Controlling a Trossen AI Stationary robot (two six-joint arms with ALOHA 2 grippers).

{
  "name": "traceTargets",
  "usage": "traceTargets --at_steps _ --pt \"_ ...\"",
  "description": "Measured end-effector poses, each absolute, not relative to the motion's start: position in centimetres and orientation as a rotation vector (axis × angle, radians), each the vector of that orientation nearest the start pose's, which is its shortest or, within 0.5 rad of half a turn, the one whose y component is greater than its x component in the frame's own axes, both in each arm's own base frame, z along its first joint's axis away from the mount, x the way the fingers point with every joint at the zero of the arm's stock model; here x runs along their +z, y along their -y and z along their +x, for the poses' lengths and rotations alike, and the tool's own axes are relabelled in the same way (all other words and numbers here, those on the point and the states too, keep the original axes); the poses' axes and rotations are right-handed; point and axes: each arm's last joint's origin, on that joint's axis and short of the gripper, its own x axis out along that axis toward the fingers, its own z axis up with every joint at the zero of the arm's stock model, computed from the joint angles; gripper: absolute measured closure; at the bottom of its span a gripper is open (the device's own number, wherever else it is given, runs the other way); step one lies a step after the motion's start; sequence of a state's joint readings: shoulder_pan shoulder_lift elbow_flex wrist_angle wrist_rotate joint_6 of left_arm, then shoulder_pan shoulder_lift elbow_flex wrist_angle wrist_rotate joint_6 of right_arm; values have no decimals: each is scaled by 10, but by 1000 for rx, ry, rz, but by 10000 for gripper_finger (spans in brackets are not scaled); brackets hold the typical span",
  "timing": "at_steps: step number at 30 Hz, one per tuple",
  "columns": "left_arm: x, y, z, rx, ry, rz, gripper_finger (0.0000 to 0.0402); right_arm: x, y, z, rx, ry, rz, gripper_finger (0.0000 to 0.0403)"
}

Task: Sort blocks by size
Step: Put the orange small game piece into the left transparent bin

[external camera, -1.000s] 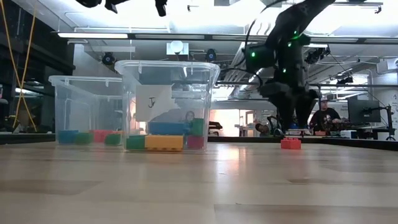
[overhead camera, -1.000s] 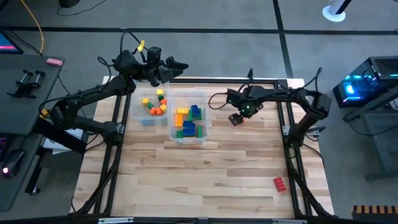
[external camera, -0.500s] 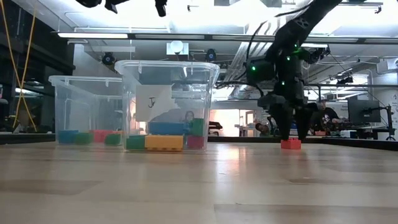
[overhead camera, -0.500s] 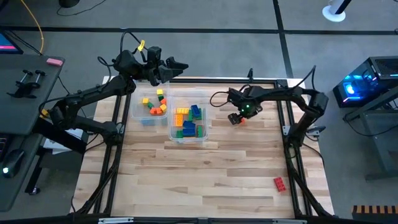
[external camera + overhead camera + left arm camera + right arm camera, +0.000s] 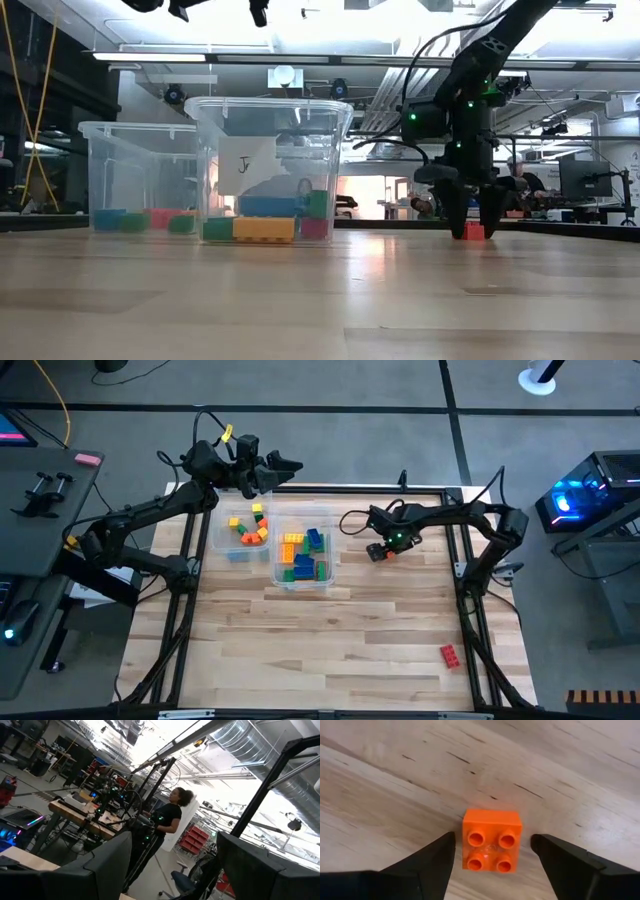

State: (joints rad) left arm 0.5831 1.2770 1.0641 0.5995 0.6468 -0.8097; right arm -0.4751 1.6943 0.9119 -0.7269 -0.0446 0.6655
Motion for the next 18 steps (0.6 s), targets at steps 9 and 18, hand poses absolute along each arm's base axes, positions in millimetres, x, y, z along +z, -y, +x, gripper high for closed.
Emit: traceTargets --at_steps 9,18 --pt "397 -139 243 -185 269 -580 122 140 124 241 -884 -1366 874 267" --pt "397 -140 243 -185 269 -580 122 202 141 229 -950 -1265 696 266"
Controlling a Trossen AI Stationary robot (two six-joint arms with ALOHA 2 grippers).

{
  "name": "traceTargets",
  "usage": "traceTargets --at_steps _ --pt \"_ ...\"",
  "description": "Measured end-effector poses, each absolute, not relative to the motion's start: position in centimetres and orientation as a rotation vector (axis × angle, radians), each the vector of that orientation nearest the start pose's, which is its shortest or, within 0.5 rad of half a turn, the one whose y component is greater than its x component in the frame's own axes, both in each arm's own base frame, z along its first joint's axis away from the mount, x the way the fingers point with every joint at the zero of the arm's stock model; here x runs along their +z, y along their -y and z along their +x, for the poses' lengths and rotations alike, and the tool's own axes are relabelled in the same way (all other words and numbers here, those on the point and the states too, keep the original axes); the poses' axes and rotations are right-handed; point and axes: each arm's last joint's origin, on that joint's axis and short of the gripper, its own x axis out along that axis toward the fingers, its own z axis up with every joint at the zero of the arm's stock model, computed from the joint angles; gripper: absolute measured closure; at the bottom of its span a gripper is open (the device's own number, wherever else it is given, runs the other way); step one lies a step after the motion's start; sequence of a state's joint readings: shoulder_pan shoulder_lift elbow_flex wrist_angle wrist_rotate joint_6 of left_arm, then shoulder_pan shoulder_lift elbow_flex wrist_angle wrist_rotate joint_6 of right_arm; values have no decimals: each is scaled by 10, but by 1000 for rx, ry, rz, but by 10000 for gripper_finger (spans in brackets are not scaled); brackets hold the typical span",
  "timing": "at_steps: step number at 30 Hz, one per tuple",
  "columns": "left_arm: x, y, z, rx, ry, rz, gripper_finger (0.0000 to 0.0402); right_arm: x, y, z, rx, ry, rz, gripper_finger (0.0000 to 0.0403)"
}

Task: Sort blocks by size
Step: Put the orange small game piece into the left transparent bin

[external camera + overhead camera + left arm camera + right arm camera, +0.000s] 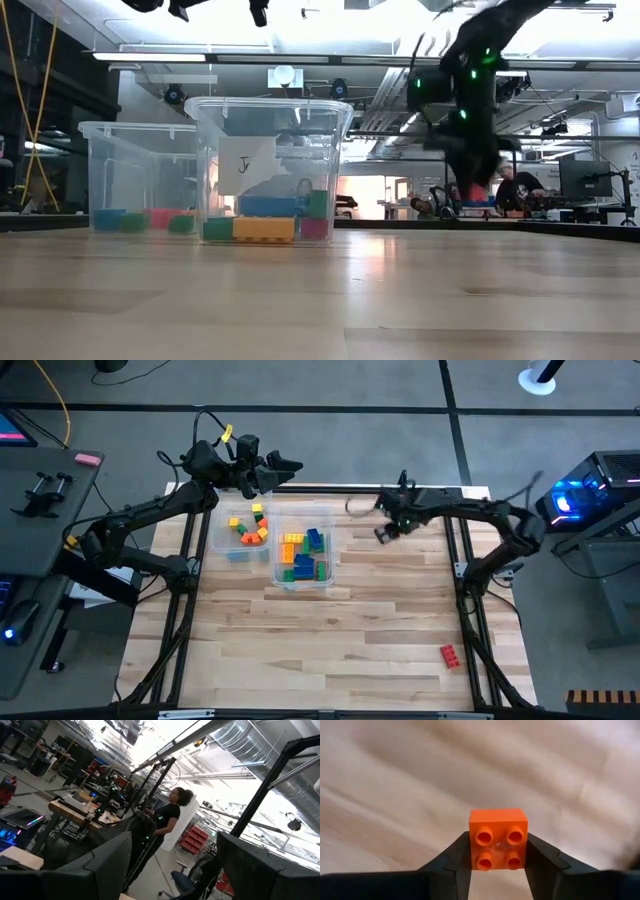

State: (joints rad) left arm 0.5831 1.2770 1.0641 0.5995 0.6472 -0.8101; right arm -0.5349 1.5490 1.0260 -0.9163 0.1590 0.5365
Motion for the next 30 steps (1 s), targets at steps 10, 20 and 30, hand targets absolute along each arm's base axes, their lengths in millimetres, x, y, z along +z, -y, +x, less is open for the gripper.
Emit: traceTargets --at_steps 10,20,30 --pt "406 -131 239 -389 250 -567 122 269 164 298 -645 -262 821 266" --pt "427 -123 222 -496 394 -475 122 243 146 407 -383 -211 824 266" --pt "428 -124 221 -487 398 -504 122 256 150 483 -238 -231 735 266"
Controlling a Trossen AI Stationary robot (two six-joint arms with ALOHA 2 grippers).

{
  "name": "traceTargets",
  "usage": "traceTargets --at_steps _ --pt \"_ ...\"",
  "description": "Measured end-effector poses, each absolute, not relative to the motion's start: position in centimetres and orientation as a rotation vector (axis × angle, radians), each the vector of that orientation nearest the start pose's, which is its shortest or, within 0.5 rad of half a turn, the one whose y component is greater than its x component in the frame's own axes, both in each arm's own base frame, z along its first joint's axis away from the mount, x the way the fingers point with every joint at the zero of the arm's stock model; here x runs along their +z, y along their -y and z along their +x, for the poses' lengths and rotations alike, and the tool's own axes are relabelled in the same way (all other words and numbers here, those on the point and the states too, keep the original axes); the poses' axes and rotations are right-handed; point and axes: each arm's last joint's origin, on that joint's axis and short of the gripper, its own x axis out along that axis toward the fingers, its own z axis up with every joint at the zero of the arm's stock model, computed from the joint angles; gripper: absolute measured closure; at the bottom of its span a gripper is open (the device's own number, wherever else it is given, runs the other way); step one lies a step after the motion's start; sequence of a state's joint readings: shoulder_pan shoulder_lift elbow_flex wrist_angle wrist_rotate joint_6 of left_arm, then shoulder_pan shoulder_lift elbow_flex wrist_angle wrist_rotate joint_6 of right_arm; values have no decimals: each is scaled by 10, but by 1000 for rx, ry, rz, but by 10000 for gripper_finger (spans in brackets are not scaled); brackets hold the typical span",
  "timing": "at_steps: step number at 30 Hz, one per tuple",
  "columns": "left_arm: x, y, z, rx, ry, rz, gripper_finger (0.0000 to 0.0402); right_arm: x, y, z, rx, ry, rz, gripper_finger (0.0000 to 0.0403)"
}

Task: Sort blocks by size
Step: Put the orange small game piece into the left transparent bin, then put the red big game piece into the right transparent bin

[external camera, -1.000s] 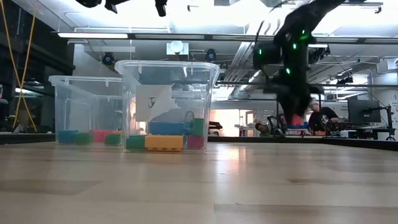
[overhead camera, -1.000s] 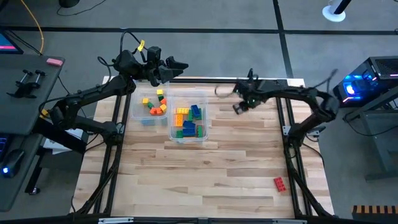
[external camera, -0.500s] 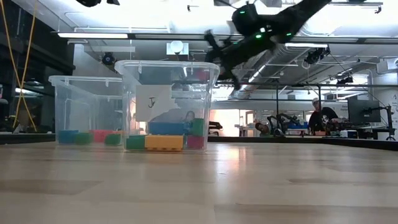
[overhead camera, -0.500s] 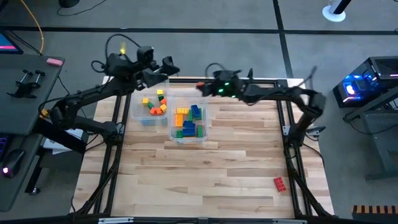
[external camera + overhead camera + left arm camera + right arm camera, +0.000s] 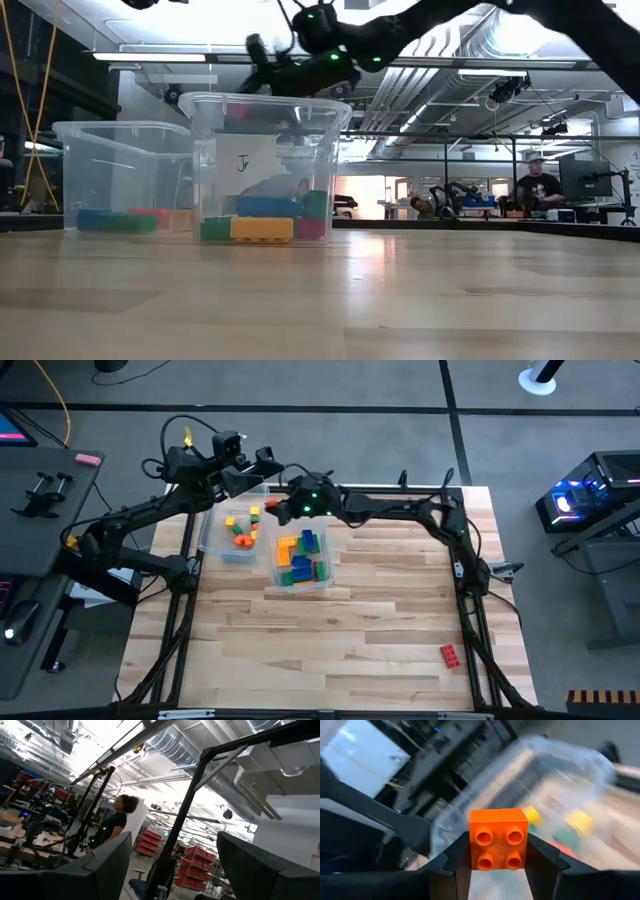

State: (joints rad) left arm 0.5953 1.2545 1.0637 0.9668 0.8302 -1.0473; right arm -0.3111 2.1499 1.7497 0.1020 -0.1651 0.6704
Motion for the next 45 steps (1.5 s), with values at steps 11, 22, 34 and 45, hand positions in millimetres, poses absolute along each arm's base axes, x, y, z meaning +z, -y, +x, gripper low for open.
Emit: traceTargets --at_steps 11,22,34,45 --pt "430 -123 220 -489 417 -519 122 248 163 532 -155 -162 608 267" --pt "430 -123 220 -480 427 -524 122 236 159 557 -149 -122 592 164" --pt "430 -123 220 -492 416 -518 122 256 223 527 -305 -276 553 62" --pt "429 -122 219 -510 396 -504 122 256 283 431 -606 -858 489 103"
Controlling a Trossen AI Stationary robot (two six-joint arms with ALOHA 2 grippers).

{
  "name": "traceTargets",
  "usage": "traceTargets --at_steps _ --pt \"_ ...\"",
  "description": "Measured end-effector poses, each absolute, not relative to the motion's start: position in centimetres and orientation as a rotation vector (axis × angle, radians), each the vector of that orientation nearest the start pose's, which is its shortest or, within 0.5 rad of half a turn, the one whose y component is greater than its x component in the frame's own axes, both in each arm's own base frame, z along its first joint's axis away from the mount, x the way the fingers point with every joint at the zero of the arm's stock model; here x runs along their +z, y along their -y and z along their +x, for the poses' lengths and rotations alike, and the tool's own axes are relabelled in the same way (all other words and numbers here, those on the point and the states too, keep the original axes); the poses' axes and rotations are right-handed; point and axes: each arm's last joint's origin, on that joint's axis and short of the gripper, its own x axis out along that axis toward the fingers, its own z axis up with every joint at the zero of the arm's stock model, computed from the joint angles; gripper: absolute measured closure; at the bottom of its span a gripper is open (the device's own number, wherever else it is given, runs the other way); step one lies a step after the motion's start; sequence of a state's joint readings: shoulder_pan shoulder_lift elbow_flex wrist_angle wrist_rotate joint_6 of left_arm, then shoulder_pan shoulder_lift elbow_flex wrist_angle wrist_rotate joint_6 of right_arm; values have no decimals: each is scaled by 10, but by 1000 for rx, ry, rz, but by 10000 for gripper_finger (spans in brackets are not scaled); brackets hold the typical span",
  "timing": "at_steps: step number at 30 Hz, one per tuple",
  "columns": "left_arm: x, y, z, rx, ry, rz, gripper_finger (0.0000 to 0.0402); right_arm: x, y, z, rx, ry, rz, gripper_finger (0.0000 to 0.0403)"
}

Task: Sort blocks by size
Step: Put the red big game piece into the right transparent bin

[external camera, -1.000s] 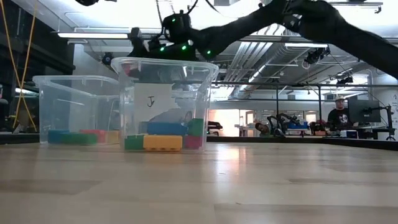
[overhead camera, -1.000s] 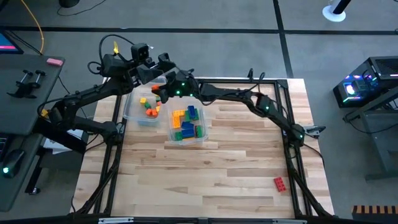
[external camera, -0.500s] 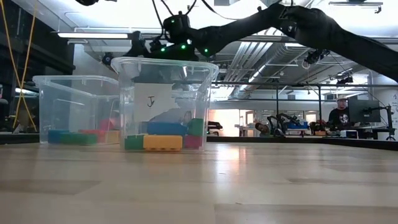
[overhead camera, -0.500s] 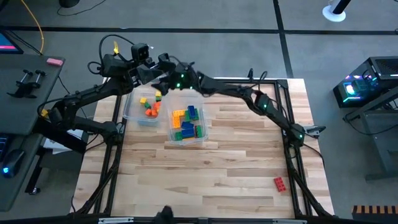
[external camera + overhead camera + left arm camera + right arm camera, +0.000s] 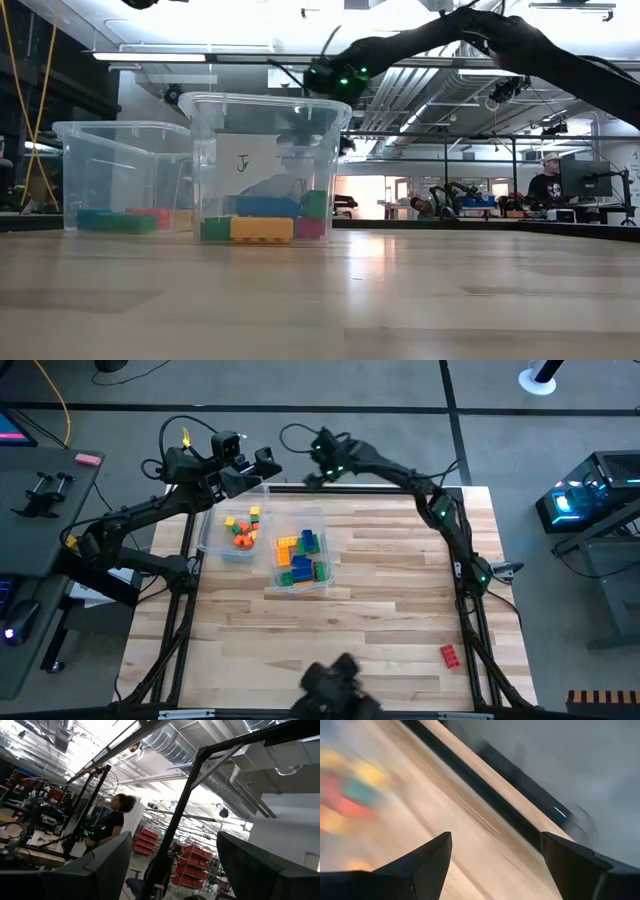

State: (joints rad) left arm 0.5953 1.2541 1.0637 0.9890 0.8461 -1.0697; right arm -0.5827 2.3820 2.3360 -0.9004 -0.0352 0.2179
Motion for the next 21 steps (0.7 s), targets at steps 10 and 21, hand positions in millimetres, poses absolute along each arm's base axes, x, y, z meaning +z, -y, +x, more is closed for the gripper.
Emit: traceTargets --at_steps 10,21 --pt "429 -123 220 -494 406 -454 122 250 293 343 -744 -1396 535 105" --pt "428 -123 221 -472 412 -405 122 228 139 240 -685 -1261 745 105"
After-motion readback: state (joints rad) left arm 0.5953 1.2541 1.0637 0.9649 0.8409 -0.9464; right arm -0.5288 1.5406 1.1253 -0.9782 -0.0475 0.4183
